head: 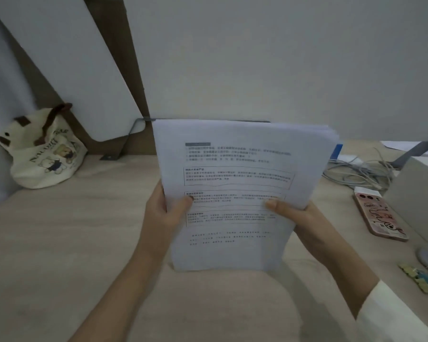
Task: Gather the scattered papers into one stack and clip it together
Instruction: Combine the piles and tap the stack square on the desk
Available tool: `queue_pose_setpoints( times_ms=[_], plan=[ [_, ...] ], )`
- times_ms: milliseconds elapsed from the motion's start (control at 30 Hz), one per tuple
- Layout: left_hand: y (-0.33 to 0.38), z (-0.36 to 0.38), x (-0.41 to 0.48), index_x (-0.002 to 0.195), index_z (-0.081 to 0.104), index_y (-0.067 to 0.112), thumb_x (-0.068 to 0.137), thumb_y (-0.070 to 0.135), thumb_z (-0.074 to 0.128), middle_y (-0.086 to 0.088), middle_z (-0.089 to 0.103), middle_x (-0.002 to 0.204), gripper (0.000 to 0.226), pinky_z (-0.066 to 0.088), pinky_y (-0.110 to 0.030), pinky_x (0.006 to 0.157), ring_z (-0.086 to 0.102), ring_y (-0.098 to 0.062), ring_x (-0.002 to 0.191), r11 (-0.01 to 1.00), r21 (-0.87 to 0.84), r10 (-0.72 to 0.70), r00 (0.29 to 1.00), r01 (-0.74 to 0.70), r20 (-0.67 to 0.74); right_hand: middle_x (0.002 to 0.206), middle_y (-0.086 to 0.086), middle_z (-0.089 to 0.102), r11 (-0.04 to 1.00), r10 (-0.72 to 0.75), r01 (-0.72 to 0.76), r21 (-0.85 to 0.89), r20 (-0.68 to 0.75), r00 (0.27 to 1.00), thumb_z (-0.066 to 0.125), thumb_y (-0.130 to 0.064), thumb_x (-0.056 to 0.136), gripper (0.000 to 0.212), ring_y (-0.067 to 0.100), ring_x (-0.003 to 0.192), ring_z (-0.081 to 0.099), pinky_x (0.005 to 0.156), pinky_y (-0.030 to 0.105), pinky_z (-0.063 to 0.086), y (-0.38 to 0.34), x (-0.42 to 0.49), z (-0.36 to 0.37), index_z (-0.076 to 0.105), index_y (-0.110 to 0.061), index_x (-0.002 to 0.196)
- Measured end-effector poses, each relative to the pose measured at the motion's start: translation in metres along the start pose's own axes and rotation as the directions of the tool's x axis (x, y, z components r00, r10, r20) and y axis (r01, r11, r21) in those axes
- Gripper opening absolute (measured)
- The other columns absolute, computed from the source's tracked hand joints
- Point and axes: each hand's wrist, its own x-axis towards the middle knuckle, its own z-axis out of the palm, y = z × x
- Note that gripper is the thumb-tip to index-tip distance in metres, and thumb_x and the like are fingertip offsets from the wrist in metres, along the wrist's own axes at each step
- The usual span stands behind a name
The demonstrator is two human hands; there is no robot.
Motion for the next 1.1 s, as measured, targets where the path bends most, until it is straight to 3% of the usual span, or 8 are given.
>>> queue_pose_setpoints(
  times_ms=[200,367,467,633,700,833,1000,1100],
  plan=[
    [0.008,-0.001,0.001,0.100,0.057,0.029,0.076,0.010,0.054,0.028,0.070,0.089,0.032,0.050,-0.009,0.068,0.066,0.006,0.087,0.997,-0.010,0.077,0.997,-0.077,-0.027,0.103,0.001,0.074,0.997,-0.062,0.062,0.046,-0.004,0.998,0.063,-0.015,0.074,0.026,0.018,0.094,0.070,0.081,0.030,0.058,-0.018,0.000,0.006,0.070,-0.021,0.098],
    [-0.012,0.000,-0.017,0.096,0.058,0.027,0.086,-0.007,0.054,0.029,0.071,0.081,0.035,0.049,-0.007,0.062,0.066,0.009,0.079,1.000,-0.020,-0.022,0.999,0.021,-0.027,0.105,-0.002,0.074,0.998,0.052,-0.051,-0.035,0.030,0.998,0.064,-0.014,0.079,0.025,0.018,0.099,0.069,0.083,0.032,0.057,0.004,-0.008,0.008,0.072,-0.027,0.098],
    [-0.011,0.001,-0.012,0.095,0.059,0.027,0.085,-0.007,0.055,0.029,0.071,0.080,0.036,0.049,-0.008,0.062,0.066,0.008,0.079,0.999,-0.046,-0.027,0.998,0.025,-0.048,0.106,0.001,0.073,1.000,0.026,-0.026,-0.005,0.015,1.000,0.064,-0.014,0.078,0.026,0.019,0.098,0.070,0.085,0.035,0.056,-0.002,-0.005,0.008,0.070,-0.022,0.102],
    [-0.029,0.000,-0.024,0.097,0.062,0.029,0.072,0.015,0.055,0.023,0.073,0.088,0.029,0.054,-0.015,0.066,0.069,-0.003,0.087,0.995,-0.052,-0.088,0.994,0.085,-0.065,0.108,0.000,0.073,0.999,0.052,-0.053,0.001,0.024,0.998,0.061,-0.011,0.082,0.027,0.019,0.099,0.069,0.082,0.032,0.057,0.011,-0.008,0.006,0.070,-0.025,0.103],
    [-0.039,0.003,-0.030,0.097,0.063,0.030,0.070,0.017,0.055,0.021,0.073,0.088,0.030,0.056,-0.019,0.068,0.069,-0.008,0.089,0.990,-0.052,-0.137,0.988,0.133,-0.066,0.109,0.000,0.073,0.994,0.104,-0.104,0.019,0.012,0.994,0.062,-0.013,0.081,0.025,0.020,0.100,0.069,0.084,0.033,0.057,0.019,-0.010,0.009,0.072,-0.028,0.099],
    [-0.038,0.002,-0.020,0.098,0.063,0.029,0.071,0.014,0.055,0.022,0.073,0.089,0.032,0.053,-0.016,0.068,0.068,-0.001,0.086,0.991,-0.077,-0.114,0.991,0.108,-0.069,0.105,0.001,0.074,0.998,0.065,-0.065,0.012,0.011,0.998,0.064,-0.018,0.075,0.022,0.020,0.095,0.070,0.081,0.032,0.058,0.010,-0.003,0.005,0.074,-0.025,0.094],
    [-0.057,-0.005,-0.032,0.098,0.063,0.031,0.059,0.031,0.064,0.020,0.073,0.094,0.039,0.055,-0.022,0.072,0.067,-0.014,0.098,0.979,-0.017,-0.205,0.979,0.205,-0.001,0.106,0.000,0.073,0.993,0.115,-0.115,0.007,-0.011,0.993,0.064,-0.020,0.077,0.023,0.020,0.099,0.069,0.081,0.030,0.057,0.026,-0.009,0.002,0.073,-0.024,0.097],
    [-0.027,-0.006,-0.016,0.109,0.054,0.024,0.062,0.034,0.067,0.010,0.067,0.109,0.050,0.056,-0.030,0.082,0.064,-0.006,0.103,0.993,-0.030,-0.113,0.994,0.113,0.013,0.108,0.000,0.073,0.993,0.118,-0.118,0.001,-0.010,0.993,0.072,-0.030,0.073,0.027,0.019,0.100,0.069,0.081,0.029,0.057,0.028,-0.011,0.000,0.074,-0.025,0.099]
  ],
)
